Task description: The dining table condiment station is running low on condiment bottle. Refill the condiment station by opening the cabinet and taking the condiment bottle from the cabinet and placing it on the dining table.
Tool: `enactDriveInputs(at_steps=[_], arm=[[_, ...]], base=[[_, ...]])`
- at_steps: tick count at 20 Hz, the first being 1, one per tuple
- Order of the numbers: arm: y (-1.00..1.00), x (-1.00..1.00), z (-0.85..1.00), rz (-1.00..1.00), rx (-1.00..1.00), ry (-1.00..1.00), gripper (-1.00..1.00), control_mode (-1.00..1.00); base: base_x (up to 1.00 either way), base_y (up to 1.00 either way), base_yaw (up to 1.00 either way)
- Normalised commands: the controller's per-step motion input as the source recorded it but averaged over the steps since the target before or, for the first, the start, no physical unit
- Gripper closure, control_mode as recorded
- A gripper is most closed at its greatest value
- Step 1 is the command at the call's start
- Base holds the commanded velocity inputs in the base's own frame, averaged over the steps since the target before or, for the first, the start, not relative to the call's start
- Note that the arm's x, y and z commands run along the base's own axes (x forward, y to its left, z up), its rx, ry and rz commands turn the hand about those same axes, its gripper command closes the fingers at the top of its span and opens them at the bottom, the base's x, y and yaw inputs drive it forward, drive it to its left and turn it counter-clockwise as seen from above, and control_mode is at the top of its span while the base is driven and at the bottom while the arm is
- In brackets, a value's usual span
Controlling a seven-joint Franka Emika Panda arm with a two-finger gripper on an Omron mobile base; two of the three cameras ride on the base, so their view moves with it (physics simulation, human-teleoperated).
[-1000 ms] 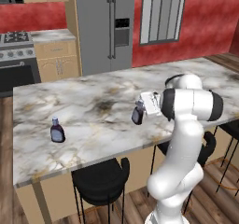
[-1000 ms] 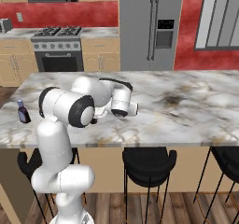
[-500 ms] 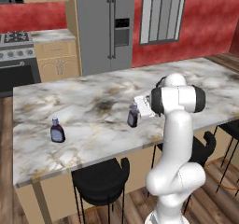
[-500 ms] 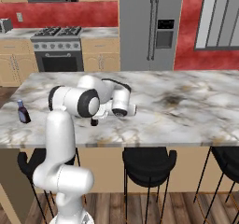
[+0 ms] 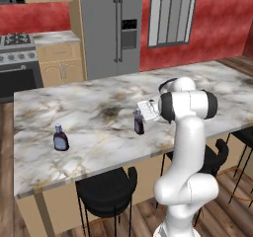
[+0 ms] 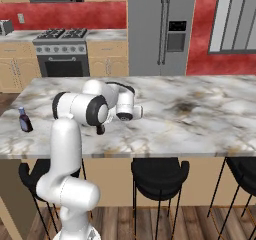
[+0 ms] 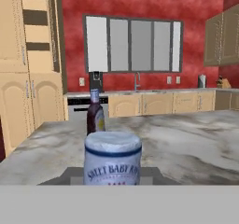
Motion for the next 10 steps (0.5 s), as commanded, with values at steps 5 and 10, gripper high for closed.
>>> enactDriveInputs(at_steps=[5, 10], arm=[[-0.05, 0.00, -0.56, 0.02, 0.00, -0.06, 1.00, -1.00], [-0.11, 0.00, -0.32, 0.03, 0.00, -0.09, -1.00, -1.00]], base=[[0.00, 0.00, 0.00], [0.00, 0.00, 0.00]])
